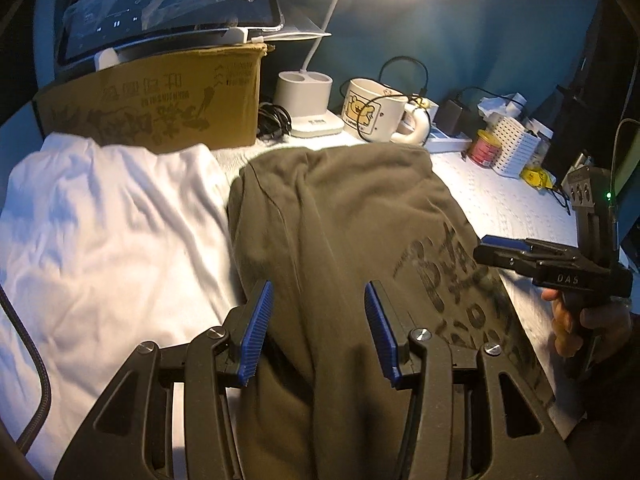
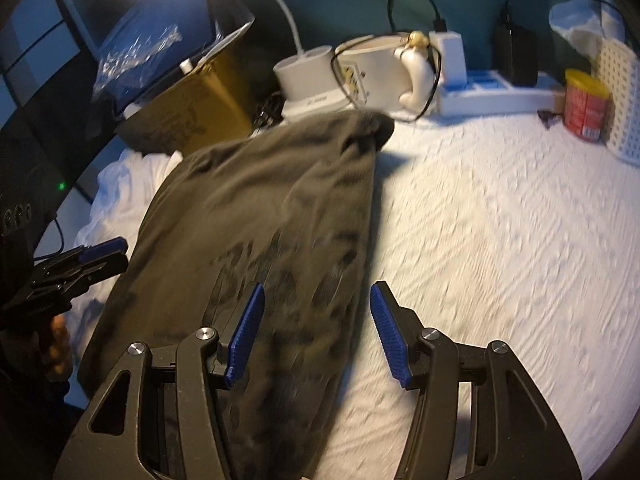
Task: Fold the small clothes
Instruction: 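Press and smooth the folded shirt flat with both grippers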
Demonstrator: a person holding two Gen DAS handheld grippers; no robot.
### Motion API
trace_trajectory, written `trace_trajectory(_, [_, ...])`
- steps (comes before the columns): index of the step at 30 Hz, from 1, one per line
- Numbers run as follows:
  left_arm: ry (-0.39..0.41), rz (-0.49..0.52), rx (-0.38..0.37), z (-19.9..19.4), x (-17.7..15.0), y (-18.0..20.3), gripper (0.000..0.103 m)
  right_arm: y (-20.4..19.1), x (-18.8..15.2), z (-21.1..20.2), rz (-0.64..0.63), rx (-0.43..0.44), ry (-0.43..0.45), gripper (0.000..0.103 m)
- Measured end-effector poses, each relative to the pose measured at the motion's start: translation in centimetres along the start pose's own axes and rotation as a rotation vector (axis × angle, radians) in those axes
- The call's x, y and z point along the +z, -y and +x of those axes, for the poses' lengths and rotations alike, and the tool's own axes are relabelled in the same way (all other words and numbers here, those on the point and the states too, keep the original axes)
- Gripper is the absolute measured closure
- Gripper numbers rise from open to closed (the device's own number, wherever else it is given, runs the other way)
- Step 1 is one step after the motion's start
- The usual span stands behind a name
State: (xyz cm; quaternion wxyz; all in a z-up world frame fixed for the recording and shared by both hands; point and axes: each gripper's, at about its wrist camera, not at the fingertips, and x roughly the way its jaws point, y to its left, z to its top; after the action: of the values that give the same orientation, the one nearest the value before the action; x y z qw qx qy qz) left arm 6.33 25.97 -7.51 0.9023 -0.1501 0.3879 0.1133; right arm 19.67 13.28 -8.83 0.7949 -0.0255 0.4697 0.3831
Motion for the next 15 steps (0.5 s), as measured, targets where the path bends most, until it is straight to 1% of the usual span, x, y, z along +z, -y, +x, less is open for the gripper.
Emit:
trace_trajectory(5, [-0.010,-0.016,-0.007,-0.4,-1.3,0.2,0.055,-0.4,-2.1,-0.5,0.006,0.025,-0.028,0.045])
trace_trajectory(9, [-0.014,-0.022,-0.008,-0.9,-2.2,0.3,0.055,-0.8,-3.5,-1.4,-0.001,0.053,-0.030,0.045])
trace_trajectory(11, [-0.018,-0.022,-0.007,-1.0,-2.6,0.4,0.055,-1.0,-4.2,-1.9,-0.004,0.064,-0.036,0.048])
trace_trajectory(13, [-0.024,-0.015,-0.005,-1.1,-3.0,0.6,0.055,-1.3,-5.1,-2.4,0.000,0.065,-0.031,0.055])
trace_trajectory(15, [-0.034,-0.009,0.001,-1.0,-3.3,0.7,0.055,-1.4,-5.9,-3.0,0.003,0.066,-0.022,0.056])
